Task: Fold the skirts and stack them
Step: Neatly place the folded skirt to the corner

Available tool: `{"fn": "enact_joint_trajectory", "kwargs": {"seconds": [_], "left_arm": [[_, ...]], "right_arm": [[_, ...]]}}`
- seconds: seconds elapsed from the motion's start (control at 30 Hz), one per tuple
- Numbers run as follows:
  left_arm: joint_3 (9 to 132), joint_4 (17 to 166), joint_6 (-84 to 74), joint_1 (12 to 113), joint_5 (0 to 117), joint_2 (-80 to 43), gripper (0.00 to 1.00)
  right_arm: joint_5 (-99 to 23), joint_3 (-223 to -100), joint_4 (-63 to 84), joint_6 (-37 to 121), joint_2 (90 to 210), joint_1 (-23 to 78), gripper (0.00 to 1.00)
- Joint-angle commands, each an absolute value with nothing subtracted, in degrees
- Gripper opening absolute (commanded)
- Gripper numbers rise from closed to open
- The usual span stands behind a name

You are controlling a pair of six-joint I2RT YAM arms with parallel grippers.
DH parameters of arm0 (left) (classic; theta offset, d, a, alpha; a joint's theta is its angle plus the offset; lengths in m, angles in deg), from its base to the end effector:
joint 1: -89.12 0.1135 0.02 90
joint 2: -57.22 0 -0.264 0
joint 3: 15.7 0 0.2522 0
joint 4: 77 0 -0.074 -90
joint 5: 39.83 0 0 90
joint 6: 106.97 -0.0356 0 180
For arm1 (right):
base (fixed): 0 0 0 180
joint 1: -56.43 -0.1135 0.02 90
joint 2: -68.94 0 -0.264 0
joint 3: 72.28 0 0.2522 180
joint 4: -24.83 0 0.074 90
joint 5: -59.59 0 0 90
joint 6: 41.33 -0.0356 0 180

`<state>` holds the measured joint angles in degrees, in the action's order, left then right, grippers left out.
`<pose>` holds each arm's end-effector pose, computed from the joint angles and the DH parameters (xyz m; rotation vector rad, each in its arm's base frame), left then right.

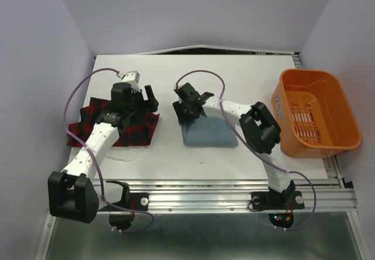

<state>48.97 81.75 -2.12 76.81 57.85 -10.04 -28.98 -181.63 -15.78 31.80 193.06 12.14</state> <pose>0.2626 -0.0622 0.3014 0.0433 2.0092 -0.4381 0.3401 0.3305 0.1776 -0.6024 2.5117 0.3818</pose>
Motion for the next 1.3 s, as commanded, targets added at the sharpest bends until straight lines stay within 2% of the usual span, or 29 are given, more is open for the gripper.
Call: {"fn": "enact_joint_trajectory", "kwargs": {"seconds": [0.0, 0.13, 0.17, 0.23, 0.27, 0.3, 0.33, 0.47, 0.67, 1.27], "left_arm": [[47.6, 83.6, -2.3, 76.7, 58.1, -8.5, 0.93], [47.2, 83.4, -2.1, 76.7, 60.4, -9.7, 0.91], [46.8, 83.4, -1.9, 76.7, 62.5, -10.1, 0.90], [44.7, 84.3, -1.9, 76.7, 66.0, -10.2, 0.91], [43.4, 85.2, -2.4, 76.7, 68.6, -9.5, 0.92], [41.8, 86.4, -2.5, 76.7, 74.4, -9.0, 0.96], [35.2, 93.6, 0.0, 76.6, 83.0, -6.3, 0.99], [34.4, 96.7, 1.2, 76.6, 84.5, -8.6, 0.99], [38.2, 98.9, 2.8, 73.6, 89.9, -18.3, 0.99], [45.0, 103.6, 5.2, 67.4, 82.1, -32.9, 0.99]], "right_arm": [[-26.1, -184.9, -17.0, 30.6, 196.1, 11.8, 0.51], [-25.6, -186.1, -18.6, 29.9, 198.3, 11.8, 0.39], [-26.3, -186.4, -18.8, 29.6, 198.5, 11.8, 0.30], [-27.5, -187.2, -19.0, 29.2, 198.1, 11.8, 0.19], [-28.1, -187.6, -19.1, 29.2, 197.9, 11.8, 0.10], [-29.6, -188.5, -19.1, 28.7, 197.5, 11.8, 0.05], [-34.3, -189.4, -19.1, 27.6, 194.5, 13.7, 0.01], [-37.3, -189.6, -18.8, 26.6, 192.2, 15.0, 0.01], [-39.3, -189.1, -18.2, 24.9, 190.2, 16.1, 0.01], [-45.3, -187.6, -17.1, 21.9, 186.4, 19.0, 0.01]]}}
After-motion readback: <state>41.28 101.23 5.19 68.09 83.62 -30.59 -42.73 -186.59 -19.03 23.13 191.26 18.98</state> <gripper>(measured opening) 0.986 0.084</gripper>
